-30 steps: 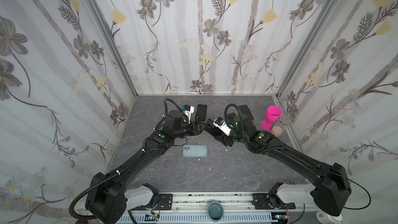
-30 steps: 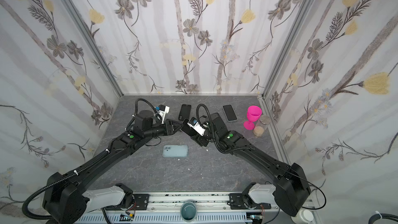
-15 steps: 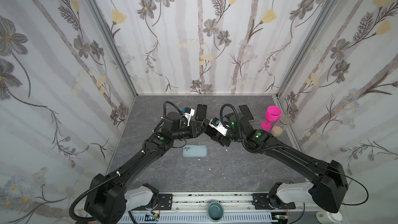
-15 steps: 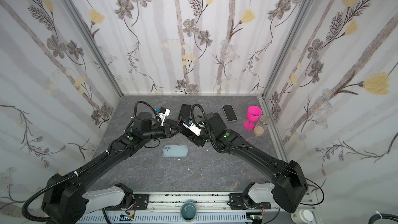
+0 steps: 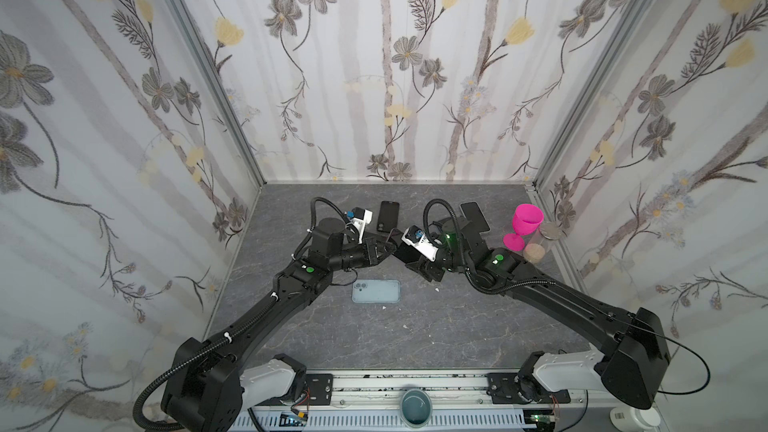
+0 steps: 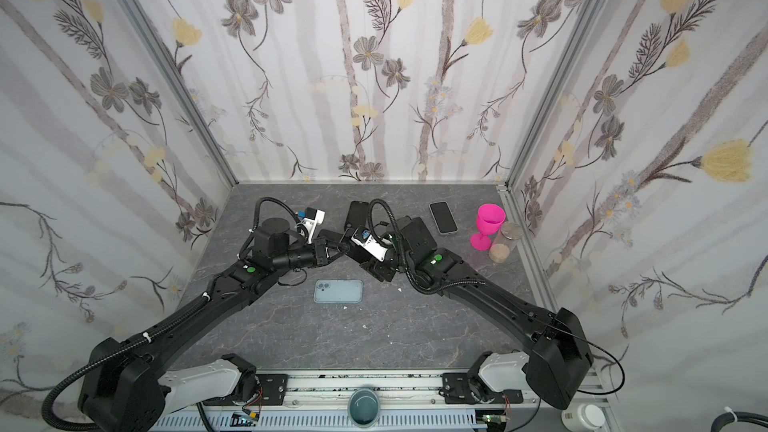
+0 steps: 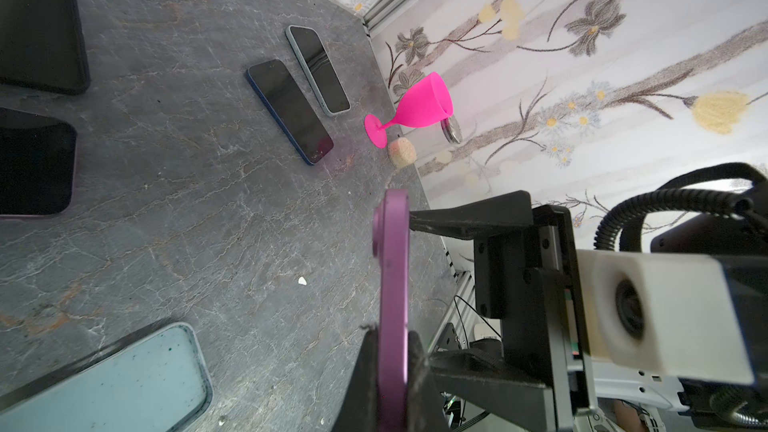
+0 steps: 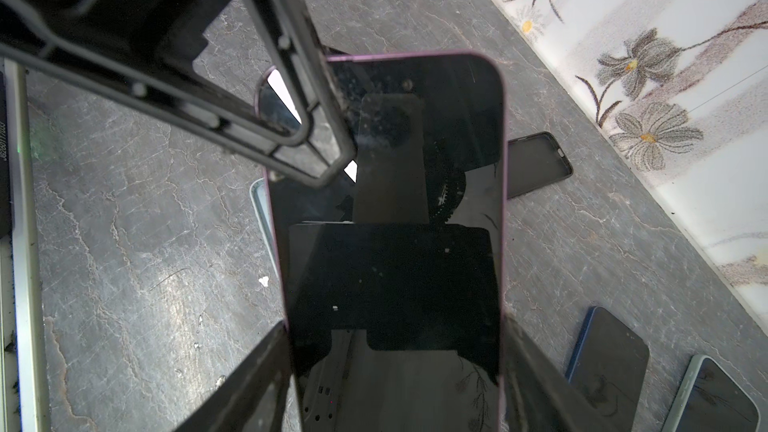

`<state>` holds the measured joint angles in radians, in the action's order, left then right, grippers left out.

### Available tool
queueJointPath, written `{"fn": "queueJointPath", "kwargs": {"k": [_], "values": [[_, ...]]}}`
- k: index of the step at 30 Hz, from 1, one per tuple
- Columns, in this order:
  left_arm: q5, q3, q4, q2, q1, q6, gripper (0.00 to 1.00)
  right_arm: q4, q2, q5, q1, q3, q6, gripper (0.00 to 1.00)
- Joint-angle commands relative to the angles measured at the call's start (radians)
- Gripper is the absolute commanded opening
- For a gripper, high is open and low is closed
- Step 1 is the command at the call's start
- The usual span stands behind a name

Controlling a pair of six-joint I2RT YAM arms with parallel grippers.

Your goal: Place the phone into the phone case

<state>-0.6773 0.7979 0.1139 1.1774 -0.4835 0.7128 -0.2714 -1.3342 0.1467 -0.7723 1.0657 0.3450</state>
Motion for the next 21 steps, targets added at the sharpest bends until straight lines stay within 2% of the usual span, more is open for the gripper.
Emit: {"fn": "queueJointPath", "kwargs": {"k": [1, 9, 16, 21], "values": [[0.061, -0.014, 0.107, -0.028, 0.003, 0.045, 0.0, 0.055, 0.003, -0.042, -0.002, 0.021, -0.019, 0.84], [0.116, -0.065, 0.243, -0.096, 0.044, 0.098, 0.0, 0.14, 0.045, -0.018, -0.001, 0.072, -0.086, 0.99], [0.13, -0.12, 0.411, -0.131, 0.089, 0.191, 0.0, 0.282, 0.1, -0.048, 0.008, 0.095, -0.222, 1.0], [0.211, -0.161, 0.505, -0.17, 0.114, 0.215, 0.0, 0.333, 0.116, -0.036, 0.056, 0.129, -0.41, 1.0]]}}
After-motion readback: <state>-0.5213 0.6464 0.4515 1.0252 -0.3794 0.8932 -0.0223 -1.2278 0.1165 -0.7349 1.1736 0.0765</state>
